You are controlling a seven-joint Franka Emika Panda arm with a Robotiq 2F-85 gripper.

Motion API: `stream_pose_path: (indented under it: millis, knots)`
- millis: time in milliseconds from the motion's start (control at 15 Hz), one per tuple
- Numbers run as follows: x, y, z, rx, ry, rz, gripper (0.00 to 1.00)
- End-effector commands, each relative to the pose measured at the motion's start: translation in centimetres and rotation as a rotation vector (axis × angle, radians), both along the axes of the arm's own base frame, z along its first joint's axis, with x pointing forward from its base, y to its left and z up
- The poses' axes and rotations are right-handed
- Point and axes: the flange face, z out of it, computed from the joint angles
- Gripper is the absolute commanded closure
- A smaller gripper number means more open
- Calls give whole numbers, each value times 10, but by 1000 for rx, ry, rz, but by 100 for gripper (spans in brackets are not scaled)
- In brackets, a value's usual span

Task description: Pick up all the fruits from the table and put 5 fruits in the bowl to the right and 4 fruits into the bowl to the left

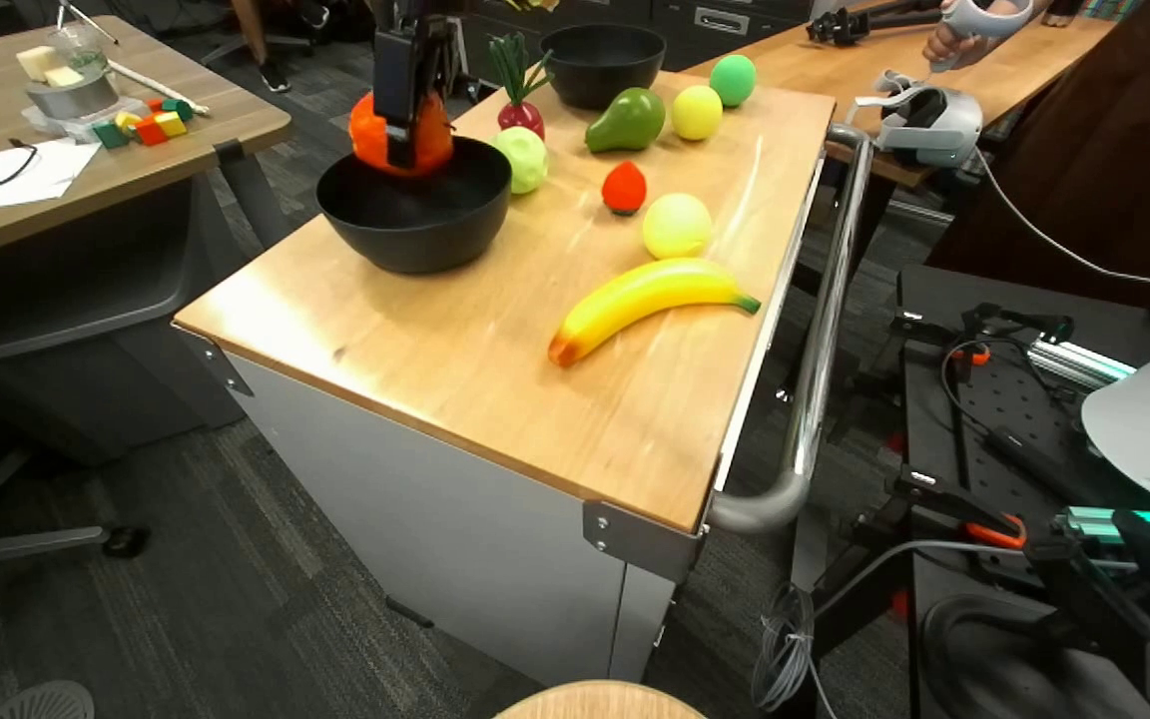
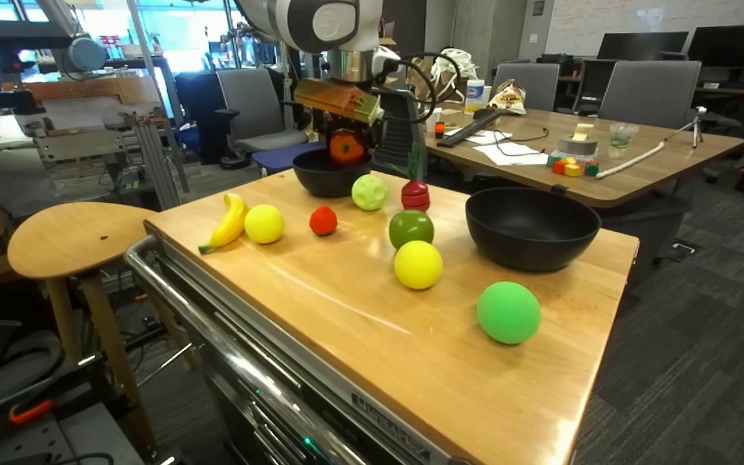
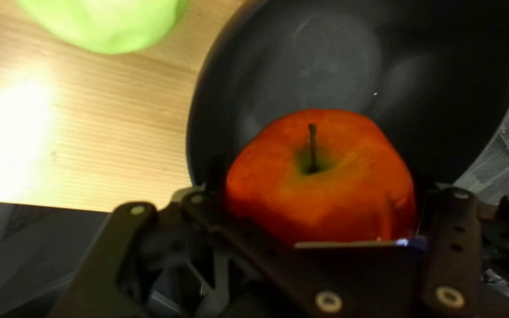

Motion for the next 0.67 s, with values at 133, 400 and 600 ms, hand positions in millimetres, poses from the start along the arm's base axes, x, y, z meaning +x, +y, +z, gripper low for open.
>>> stream_pose_path:
  millis: [133, 400, 600]
  knots:
    - [28, -2, 7, 17, 35, 15, 0]
    - [1, -8, 61, 75, 92, 83, 0]
    - [-35, -28, 112, 7, 122, 102, 0]
